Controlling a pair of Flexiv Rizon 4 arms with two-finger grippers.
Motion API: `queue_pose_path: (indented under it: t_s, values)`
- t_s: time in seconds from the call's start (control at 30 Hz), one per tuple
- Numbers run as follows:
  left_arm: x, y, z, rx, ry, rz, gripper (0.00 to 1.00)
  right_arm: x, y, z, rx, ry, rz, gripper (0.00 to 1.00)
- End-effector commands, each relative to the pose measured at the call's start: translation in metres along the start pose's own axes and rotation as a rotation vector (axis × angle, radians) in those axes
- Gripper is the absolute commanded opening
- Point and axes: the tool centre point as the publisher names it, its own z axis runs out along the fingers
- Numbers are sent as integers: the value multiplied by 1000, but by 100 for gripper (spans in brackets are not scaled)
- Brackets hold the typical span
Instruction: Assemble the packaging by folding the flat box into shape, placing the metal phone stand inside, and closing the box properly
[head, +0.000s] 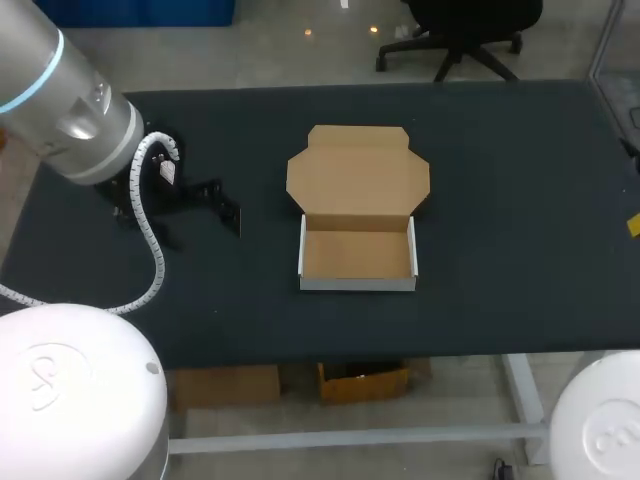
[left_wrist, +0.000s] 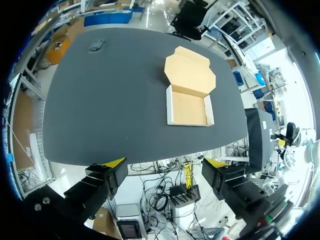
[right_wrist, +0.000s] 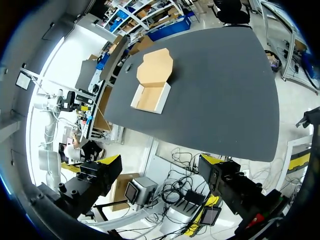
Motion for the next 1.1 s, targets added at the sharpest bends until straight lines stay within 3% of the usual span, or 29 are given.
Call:
queue_pose_path:
  t_s: [0.03,0.57,1.1]
  values:
    - [3,-16,17,-47,-23,-14,100,1,-1,-1,0,-1,0,100]
    - [-17,-43,66,-73,-117,-101,100,1,-1,-1,0,-1,0,100]
    - [-25,-60,82,-73,-146,-115,100,1,-1,-1,0,-1,0,100]
